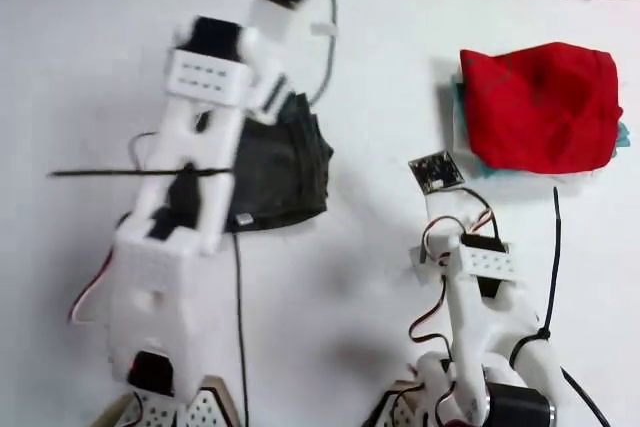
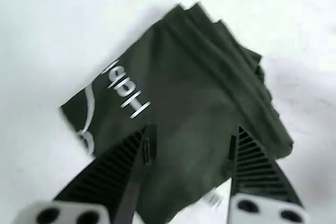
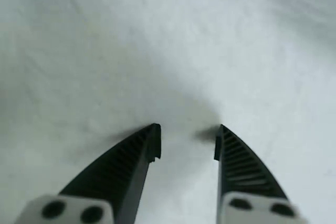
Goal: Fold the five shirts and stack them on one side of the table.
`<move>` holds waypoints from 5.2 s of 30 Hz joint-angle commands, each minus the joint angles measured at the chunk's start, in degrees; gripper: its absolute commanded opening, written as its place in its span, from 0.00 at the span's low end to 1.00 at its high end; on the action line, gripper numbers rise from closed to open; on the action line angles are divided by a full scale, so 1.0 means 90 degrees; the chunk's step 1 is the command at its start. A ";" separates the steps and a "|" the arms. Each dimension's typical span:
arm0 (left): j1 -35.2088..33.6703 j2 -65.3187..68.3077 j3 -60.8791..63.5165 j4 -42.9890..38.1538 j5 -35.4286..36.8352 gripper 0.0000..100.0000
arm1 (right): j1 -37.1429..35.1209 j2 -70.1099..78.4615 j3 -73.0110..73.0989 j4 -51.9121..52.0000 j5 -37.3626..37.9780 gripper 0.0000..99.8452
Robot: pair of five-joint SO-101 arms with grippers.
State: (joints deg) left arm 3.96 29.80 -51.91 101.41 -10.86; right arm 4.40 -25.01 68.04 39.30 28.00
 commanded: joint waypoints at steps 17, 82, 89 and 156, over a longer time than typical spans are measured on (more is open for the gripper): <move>-0.4190 -0.6418 1.0281 -0.4190 -0.1700 0.24 | -0.1910 0.1568 -0.5792 0.3726 -0.1680 0.31; -0.4454 -0.6418 1.1932 -0.5900 -0.1641 0.24 | -0.1236 0.7595 -1.5736 0.6803 -0.0332 0.02; -0.4444 -0.6418 1.1932 -0.5900 -0.1641 0.24 | 0.0044 0.7087 -1.5726 0.6794 0.0518 0.02; -0.6183 -0.6379 0.8698 -0.4327 -0.1221 0.25 | 0.1402 0.7087 -1.7094 0.6051 0.0176 0.20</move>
State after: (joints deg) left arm -47.03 -26.37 33.19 61.93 -20.88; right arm 19.69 46.46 -83.60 88.62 29.76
